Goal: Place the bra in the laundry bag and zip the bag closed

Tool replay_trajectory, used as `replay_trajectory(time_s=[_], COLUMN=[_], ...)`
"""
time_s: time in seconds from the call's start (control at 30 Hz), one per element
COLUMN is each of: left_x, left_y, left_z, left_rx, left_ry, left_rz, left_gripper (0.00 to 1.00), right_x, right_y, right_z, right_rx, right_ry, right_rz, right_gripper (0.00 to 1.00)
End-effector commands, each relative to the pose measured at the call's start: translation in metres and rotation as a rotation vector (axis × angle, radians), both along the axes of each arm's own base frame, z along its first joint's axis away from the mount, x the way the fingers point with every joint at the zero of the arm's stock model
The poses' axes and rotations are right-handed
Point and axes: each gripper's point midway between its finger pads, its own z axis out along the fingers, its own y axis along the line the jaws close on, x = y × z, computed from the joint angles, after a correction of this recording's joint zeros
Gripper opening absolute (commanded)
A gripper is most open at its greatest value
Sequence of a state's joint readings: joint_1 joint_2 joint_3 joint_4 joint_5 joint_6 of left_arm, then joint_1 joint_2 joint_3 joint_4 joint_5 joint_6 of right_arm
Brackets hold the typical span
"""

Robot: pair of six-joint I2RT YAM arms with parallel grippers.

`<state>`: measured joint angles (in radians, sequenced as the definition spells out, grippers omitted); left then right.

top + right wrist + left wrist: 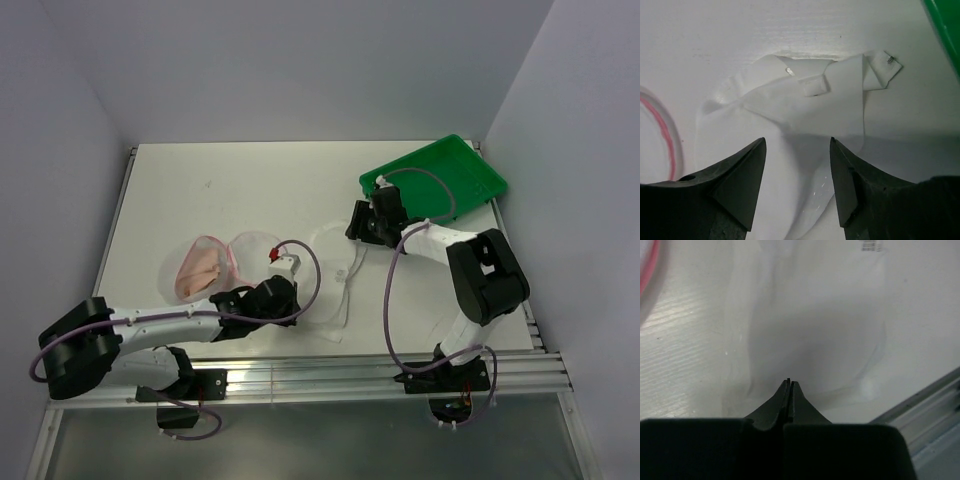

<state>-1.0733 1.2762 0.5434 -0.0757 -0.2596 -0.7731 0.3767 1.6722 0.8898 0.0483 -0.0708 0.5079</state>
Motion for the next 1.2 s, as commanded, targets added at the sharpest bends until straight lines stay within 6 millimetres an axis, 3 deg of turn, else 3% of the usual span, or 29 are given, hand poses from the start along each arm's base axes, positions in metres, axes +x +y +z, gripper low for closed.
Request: replay_trajectory(time_s=[0.0, 0.03, 0.1, 0.13, 0.17, 0.27, 0.37, 0.6, 0.9, 1.03, 1.07, 1.17], left_x=[-0.003, -0.004, -0.003, -0.002, -0.002, 0.008, 0.019, 0.055, 0.064, 0.065, 0.064, 0.062], left_y=[-0.015, -0.016, -0.020, -0.020, -0.021, -0.013, -0.010, 0.002, -0.016, -0.014, -0.014, -0.012], left_z=[0.034, 0.040, 0.061, 0.067, 0.073, 0.084, 0.088, 0.065, 0.056, 0.043, 0.042, 0.036], left_rx=[-0.126, -0.144, -0.202, -0.217, -0.232, -0.209, -0.164, -0.136, -0.131, -0.104, -0.103, -0.116], left_ry=[-0.036, -0.041, -0.067, -0.076, -0.084, -0.131, -0.156, -0.119, -0.126, -0.101, -0.097, -0.085], left_rz=[0.010, 0.010, 0.010, 0.008, 0.003, 0.044, 0.054, 0.068, -0.057, -0.055, -0.055, -0.060], left_gripper=[0.02, 0.04, 0.20, 0.30, 0.49, 0.69, 0.78, 0.83, 0.86, 0.86, 0.86, 0.87], right_x=[0.003, 0.004, 0.005, 0.006, 0.005, 0.006, 0.006, 0.007, 0.011, 0.009, 0.007, -0.002], right_y=[0.002, 0.003, 0.009, 0.012, 0.015, 0.023, 0.028, 0.036, 0.042, 0.042, 0.044, 0.048], right_z=[-0.011, -0.012, -0.014, -0.014, -0.014, -0.018, -0.015, -0.004, -0.001, -0.002, -0.004, -0.007], right_rx=[-0.031, -0.028, -0.010, -0.001, 0.008, 0.032, 0.057, 0.108, 0.169, 0.192, 0.201, 0.226], right_ry=[0.037, 0.041, 0.045, 0.048, 0.055, 0.072, 0.069, 0.046, 0.038, 0.050, 0.061, 0.085], right_rz=[0.044, 0.051, 0.071, 0.083, 0.098, 0.131, 0.143, 0.176, 0.263, 0.283, 0.293, 0.335], right_gripper=[0.62, 0.62, 0.62, 0.62, 0.61, 0.58, 0.51, 0.46, 0.39, 0.38, 0.39, 0.57])
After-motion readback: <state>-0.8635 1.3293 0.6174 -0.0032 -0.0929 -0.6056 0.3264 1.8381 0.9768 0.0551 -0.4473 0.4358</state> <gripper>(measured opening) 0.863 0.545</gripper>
